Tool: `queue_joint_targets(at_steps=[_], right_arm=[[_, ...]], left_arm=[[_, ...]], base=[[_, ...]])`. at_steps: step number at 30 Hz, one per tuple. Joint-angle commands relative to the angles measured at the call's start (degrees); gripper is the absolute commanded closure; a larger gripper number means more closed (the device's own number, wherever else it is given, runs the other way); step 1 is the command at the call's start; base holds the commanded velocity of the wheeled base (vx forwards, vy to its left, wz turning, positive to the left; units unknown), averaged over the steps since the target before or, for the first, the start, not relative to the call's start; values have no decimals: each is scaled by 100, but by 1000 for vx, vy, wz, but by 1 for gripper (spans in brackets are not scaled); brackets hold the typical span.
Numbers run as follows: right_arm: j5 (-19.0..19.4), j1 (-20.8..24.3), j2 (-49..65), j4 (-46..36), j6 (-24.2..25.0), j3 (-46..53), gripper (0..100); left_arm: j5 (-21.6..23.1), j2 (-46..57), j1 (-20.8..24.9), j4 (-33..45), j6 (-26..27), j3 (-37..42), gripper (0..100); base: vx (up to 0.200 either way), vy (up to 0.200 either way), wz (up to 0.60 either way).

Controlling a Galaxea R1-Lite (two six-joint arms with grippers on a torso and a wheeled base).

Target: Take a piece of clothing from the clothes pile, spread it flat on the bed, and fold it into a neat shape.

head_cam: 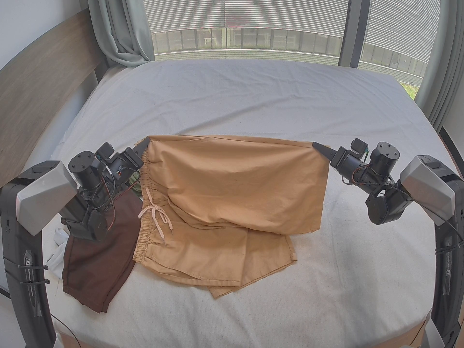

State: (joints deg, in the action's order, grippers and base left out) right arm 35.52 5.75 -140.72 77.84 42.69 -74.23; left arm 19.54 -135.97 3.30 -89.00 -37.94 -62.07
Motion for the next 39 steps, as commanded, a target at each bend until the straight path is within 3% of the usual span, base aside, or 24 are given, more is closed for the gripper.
queue_joint_targets(at_steps=[1, 11, 21, 26, 30, 39], right_arm=[[7, 31, -8, -102, -6, -109, 0], [-212, 40, -96, -14, -103, 75, 0], [-212, 224, 484, 627, -543, 1815, 0], [-212, 356, 668, 1084, -806, 2738, 0], [-221, 418, 791, 1058, -1307, 3371, 0], [-265, 453, 783, 1058, -1536, 4021, 0]], left_arm=[[6, -43, -14, -3, -56, -147, 0], [23, -149, -23, 23, -592, -200, 0], [6, -368, -119, 67, -636, 38, 0], [102, 159, -155, 612, -618, 679, 0], [366, 528, -225, 885, -346, 1365, 0], [401, 809, -366, 190, 384, 2560, 0]], base=[[0, 0, 0], [0, 0, 0], [0, 0, 0], [0, 0, 0], [0, 0, 0], [0, 0, 0]])
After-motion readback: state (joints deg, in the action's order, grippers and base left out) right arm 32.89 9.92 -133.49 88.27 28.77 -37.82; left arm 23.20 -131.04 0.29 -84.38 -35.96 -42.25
